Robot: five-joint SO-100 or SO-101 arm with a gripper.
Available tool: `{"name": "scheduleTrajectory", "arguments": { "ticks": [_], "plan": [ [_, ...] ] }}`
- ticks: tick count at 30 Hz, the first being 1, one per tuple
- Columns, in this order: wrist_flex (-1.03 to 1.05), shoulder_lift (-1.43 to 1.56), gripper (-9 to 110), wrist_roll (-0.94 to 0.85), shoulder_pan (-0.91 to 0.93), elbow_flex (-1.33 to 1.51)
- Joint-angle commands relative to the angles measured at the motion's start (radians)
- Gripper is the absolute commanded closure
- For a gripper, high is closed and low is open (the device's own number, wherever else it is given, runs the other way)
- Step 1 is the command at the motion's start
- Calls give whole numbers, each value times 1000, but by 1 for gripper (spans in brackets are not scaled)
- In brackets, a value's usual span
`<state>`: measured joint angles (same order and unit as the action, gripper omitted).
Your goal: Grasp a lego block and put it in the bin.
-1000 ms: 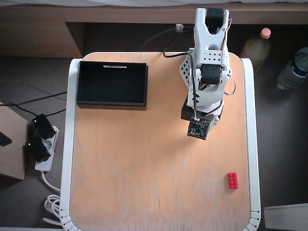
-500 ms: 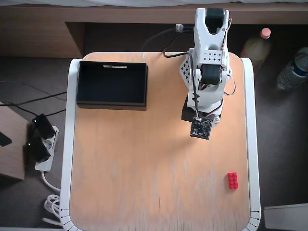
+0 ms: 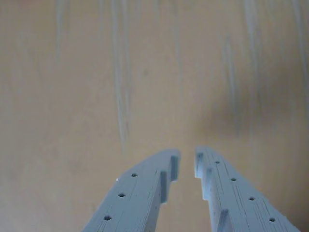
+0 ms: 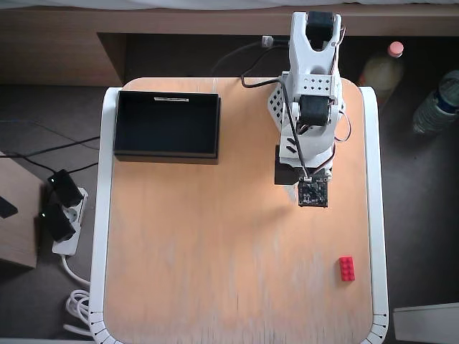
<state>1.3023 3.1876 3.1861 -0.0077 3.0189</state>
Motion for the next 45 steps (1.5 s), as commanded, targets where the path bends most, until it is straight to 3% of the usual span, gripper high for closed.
{"name": "scheduleTrajectory", "arguments": {
  "ticks": [1,22,35,45],
  "plan": [
    [-66,-101,101,31,17,81],
    [-69,-946,101,25,20,-810],
    [-67,-1302,98,-55,-32,-1169],
    [-67,-1456,89,-163,-137,-1312]
  ]
}}
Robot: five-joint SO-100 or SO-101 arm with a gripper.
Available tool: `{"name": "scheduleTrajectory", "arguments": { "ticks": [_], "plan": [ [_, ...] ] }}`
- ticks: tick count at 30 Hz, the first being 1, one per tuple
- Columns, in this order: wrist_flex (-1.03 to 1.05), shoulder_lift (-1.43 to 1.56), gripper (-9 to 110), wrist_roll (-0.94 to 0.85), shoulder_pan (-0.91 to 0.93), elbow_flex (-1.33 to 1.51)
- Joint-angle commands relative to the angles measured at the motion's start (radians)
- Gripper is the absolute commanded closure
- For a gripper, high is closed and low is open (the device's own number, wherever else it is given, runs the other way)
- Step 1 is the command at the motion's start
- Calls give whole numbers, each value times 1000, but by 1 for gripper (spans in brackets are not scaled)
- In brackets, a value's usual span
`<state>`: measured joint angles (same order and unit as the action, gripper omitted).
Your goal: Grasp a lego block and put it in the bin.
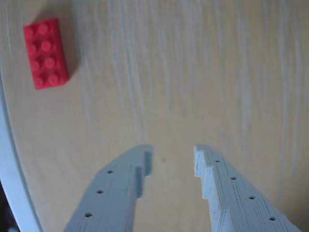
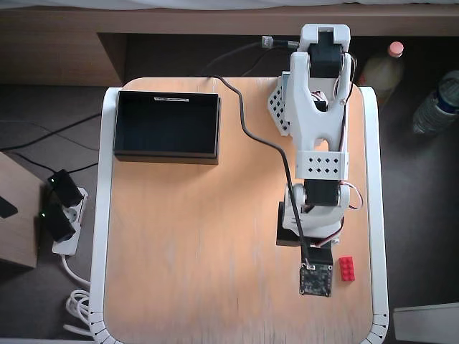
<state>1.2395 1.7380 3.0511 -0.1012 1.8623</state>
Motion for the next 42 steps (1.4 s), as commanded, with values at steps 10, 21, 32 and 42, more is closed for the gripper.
{"name": "scheduleTrajectory", "arguments": {
  "ticks": [10,21,32,42],
  "plan": [
    [-6,-127,80,-103,-123,-262],
    [-89,-275,79,-149,-189,-299],
    [-186,-374,79,-169,-215,-321],
    [-187,-430,79,-198,-252,-367]
  ]
}}
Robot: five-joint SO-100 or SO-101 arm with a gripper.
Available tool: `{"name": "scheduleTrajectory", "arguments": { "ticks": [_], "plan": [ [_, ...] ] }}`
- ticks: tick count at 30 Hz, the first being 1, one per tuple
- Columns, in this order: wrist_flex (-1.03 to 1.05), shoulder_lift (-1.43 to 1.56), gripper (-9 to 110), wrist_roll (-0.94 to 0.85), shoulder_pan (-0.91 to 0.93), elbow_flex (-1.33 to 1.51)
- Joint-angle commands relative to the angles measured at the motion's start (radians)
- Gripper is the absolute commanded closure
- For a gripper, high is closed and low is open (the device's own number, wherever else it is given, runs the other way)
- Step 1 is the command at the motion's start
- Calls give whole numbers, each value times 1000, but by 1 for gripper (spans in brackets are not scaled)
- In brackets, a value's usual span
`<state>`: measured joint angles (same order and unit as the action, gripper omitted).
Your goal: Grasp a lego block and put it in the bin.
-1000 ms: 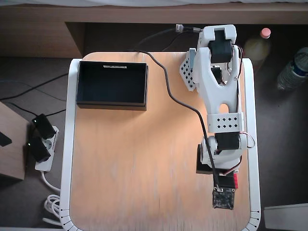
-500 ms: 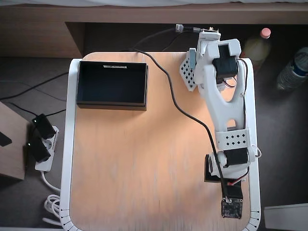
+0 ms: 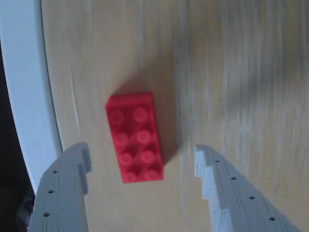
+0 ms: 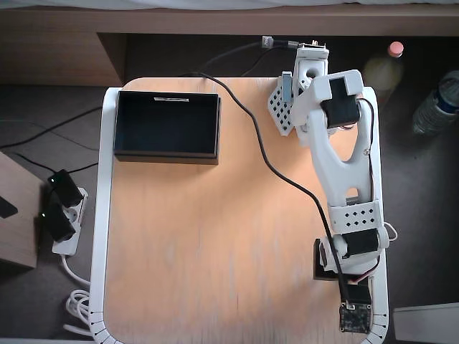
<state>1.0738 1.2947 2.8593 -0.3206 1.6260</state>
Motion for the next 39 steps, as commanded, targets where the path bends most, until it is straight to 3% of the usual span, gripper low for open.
{"name": "scheduleTrajectory", "arguments": {
  "ticks": [1,27,39],
  "plan": [
    [-21,11,79,-9,-35,-130],
    [-58,-34,80,-17,-20,-130],
    [-58,-52,90,-17,2,-126]
  ]
}}
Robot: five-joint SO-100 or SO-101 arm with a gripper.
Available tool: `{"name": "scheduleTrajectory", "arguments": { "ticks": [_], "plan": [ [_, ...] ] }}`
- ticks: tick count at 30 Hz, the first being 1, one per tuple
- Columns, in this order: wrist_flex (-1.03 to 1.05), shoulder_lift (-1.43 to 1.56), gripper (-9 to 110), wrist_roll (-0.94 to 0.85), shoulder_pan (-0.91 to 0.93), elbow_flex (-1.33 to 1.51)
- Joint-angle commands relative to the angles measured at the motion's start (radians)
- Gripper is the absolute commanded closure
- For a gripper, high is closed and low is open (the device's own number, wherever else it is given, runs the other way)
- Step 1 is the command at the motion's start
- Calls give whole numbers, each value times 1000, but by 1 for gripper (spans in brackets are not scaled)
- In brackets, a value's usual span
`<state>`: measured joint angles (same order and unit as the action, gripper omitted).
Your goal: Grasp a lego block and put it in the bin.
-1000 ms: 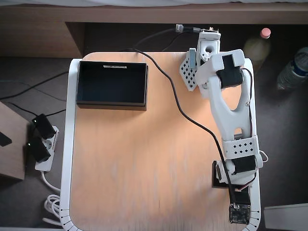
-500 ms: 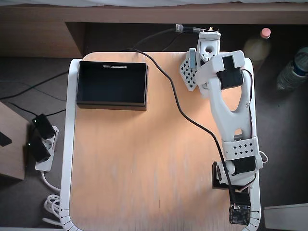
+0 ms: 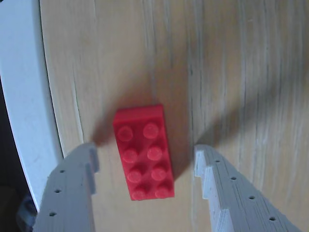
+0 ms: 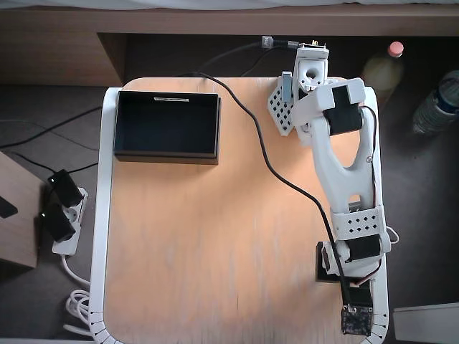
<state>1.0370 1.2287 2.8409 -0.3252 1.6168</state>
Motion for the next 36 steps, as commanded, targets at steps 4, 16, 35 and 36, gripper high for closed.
{"name": "scheduleTrajectory", "arguments": {
  "ticks": [4,16,35,36],
  "plan": [
    [-21,14,95,2,9,-118],
    [-17,63,101,-23,44,-117],
    [210,474,101,29,399,-123],
    [218,488,101,40,434,-123]
  ]
}}
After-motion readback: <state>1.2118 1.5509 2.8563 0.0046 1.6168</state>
